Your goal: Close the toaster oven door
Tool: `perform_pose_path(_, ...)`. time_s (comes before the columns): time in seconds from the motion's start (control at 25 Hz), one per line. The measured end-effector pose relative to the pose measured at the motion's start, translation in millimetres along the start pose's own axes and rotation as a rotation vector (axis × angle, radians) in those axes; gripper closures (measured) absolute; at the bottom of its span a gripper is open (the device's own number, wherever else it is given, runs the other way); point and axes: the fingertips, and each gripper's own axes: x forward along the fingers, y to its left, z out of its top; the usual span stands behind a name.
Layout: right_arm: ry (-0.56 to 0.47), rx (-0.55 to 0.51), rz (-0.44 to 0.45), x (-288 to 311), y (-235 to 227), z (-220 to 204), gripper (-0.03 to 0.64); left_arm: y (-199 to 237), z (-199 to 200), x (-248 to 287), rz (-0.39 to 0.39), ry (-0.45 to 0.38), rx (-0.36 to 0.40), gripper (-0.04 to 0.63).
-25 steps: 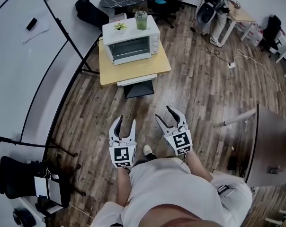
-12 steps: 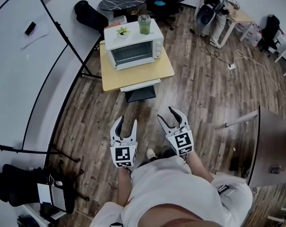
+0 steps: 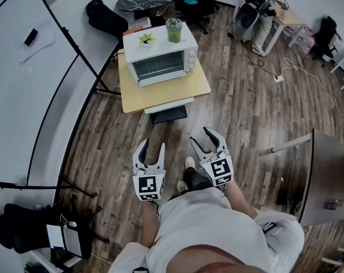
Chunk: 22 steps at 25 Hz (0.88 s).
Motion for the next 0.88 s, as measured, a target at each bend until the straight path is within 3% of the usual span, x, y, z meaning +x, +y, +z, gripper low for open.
perform_pose_path(0.88,0.004,0.013,0.045,96.9,-68.9,2.0,0.383,37.3,3.7,108.7,0.045,0.014,-0.011,0.403)
